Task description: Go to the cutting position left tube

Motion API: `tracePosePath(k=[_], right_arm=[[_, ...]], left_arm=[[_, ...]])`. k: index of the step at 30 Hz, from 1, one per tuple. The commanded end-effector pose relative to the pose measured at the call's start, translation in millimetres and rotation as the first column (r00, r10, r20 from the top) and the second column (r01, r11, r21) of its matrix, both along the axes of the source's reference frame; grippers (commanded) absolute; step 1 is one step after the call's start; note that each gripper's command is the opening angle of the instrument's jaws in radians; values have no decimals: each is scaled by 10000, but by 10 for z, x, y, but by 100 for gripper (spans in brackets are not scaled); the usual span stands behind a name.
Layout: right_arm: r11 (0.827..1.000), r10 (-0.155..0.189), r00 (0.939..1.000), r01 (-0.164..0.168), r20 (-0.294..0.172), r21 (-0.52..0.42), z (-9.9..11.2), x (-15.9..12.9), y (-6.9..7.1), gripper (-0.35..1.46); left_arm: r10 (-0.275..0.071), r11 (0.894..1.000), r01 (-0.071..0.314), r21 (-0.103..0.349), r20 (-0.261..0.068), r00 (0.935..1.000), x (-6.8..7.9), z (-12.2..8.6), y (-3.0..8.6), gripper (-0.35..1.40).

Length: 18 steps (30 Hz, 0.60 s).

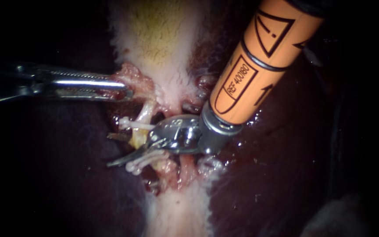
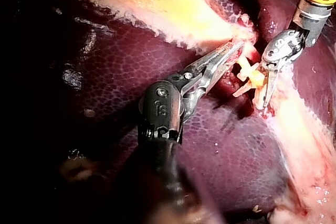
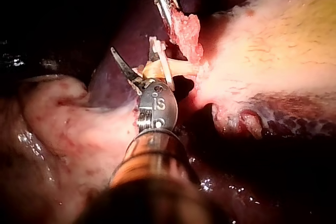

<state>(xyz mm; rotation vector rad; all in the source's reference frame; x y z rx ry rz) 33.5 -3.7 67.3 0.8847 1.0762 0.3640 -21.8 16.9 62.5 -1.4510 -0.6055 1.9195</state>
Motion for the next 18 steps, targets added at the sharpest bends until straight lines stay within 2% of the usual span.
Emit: tracePosePath(k=[1, 6, 18], right_arm=[[10000, 4, 10000, -4, -66, 18, -4, 0, 0, 131], [9998, 84, 9998, -80, -206, 168, -15, 1, 0, 131], [9998, 85, 9998, -82, -205, 167, -14, 1, 1, 131]], left_arm=[[6, 10000, -6, 0, 6, 10000, 1, 0, 0, -35], [11, 10000, -11, 0, 10, 10000, 1, 1, 1, -35], [11, 10000, -11, 0, 9, 10000, 1, 2, 1, -35]])
